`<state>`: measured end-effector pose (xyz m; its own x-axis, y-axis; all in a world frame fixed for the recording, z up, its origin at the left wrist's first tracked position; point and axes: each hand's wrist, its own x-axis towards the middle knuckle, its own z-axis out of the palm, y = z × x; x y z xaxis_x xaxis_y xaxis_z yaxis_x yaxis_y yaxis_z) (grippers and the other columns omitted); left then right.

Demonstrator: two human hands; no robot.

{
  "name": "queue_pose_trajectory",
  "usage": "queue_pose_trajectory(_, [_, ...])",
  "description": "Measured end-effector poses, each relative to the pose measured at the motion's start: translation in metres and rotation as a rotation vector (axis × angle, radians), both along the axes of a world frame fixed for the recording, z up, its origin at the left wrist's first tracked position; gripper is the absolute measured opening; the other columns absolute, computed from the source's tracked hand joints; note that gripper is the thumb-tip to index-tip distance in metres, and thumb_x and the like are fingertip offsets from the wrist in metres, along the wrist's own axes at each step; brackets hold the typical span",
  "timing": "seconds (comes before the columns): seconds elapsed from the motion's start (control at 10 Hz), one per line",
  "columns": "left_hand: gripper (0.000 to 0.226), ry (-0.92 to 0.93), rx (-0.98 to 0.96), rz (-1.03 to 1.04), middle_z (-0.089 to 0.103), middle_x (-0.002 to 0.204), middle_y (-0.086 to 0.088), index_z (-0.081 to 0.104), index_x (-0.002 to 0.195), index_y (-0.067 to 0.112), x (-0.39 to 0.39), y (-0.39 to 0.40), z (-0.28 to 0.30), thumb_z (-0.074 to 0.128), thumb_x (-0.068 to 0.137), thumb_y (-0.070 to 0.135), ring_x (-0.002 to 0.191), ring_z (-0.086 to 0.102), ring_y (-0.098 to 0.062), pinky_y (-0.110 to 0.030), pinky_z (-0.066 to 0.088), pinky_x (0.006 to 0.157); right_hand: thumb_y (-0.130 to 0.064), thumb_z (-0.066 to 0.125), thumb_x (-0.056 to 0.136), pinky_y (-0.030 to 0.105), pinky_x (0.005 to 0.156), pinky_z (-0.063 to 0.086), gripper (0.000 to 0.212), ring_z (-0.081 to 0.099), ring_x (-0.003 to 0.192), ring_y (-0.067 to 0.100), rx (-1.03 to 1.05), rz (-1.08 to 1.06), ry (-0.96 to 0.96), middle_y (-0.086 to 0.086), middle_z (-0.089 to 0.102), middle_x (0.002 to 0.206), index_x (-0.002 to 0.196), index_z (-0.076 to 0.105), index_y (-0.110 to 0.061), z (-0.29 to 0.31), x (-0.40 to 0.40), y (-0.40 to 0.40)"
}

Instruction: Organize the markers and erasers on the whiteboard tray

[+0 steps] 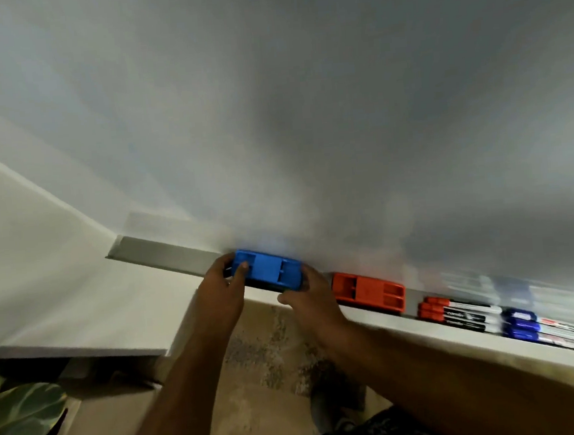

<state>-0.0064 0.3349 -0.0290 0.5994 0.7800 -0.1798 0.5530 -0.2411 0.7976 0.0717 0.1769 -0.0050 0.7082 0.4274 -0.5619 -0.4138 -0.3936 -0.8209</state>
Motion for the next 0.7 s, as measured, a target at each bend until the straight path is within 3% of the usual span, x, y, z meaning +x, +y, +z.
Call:
queue_pose_trajectory(0.1, [0.039,0.013,-0.038,-0.039,0.068,0.122,-0.001,0.060,0.134,0.020,0.011,-0.023,-0.005,0.062,0.099,0.036,0.103,0.059,-0.010,-0.012,0.042,0.075,0.000,0.076,0.080,0.011,0.066,0.050,0.048,0.065,0.093,0.004,-0.016,-0.024,-0.031,-0.008,0.068,0.108,0.103,0.057,-0.038,0.000,0.007,-0.016])
queue_pose_trajectory(0.2, [0.044,0.056,-0.046,-0.050,0.067,0.128,-0.006,0.058,0.138,0.016,0.014,-0.029,-0.009,0.063,0.099,0.035,0.108,0.060,-0.014,-0.022,0.046,0.084,-0.003,0.077,0.079,0.011,0.063,0.049,0.048,0.064,0.091,0.005,-0.023,-0.033,-0.024,-0.007,0.066,0.107,0.109,0.056,-0.035,-0.002,0.009,-0.018])
queue_pose_trajectory(0.3, [0.049,0.125,0.033,-0.104,0.068,0.129,-0.012,0.056,0.140,0.011,0.015,-0.035,-0.016,0.066,0.097,0.032,0.111,0.063,-0.021,-0.030,0.048,0.090,-0.007,0.077,0.080,0.022,0.074,0.051,0.049,0.066,0.100,0.016,-0.028,-0.011,-0.005,-0.002,0.066,0.111,0.122,0.060,-0.026,-0.007,0.010,-0.020])
queue_pose_trajectory(0.4, [0.052,0.140,0.075,-0.126,0.068,0.129,-0.014,0.055,0.140,0.008,0.015,-0.039,-0.017,0.069,0.095,0.030,0.115,0.064,-0.026,-0.036,0.050,0.095,-0.011,0.077,0.082,0.024,0.073,0.050,0.048,0.066,0.099,0.015,-0.029,0.045,0.011,-0.006,0.066,0.109,0.125,0.060,-0.026,-0.006,0.012,-0.022])
queue_pose_trajectory(0.6, [0.060,0.109,0.139,-0.129,0.062,0.133,-0.014,0.054,0.138,0.009,0.016,-0.068,-0.008,0.078,0.087,0.031,0.122,0.057,-0.032,-0.051,0.050,0.104,-0.015,0.077,0.085,0.003,0.051,0.041,0.037,0.059,0.083,0.000,-0.012,0.089,0.009,-0.014,0.062,0.097,0.109,0.057,-0.034,0.010,0.015,-0.044])
queue_pose_trajectory(0.7, [0.060,0.023,0.242,-0.136,0.056,0.138,-0.014,0.056,0.135,0.009,0.027,-0.095,-0.006,0.082,0.084,0.027,0.127,0.052,-0.034,-0.050,0.048,0.106,-0.018,0.077,0.087,0.010,0.060,0.043,0.043,0.055,0.087,0.003,-0.028,0.068,-0.023,-0.016,0.055,0.097,0.118,0.052,-0.032,0.020,0.023,-0.076])
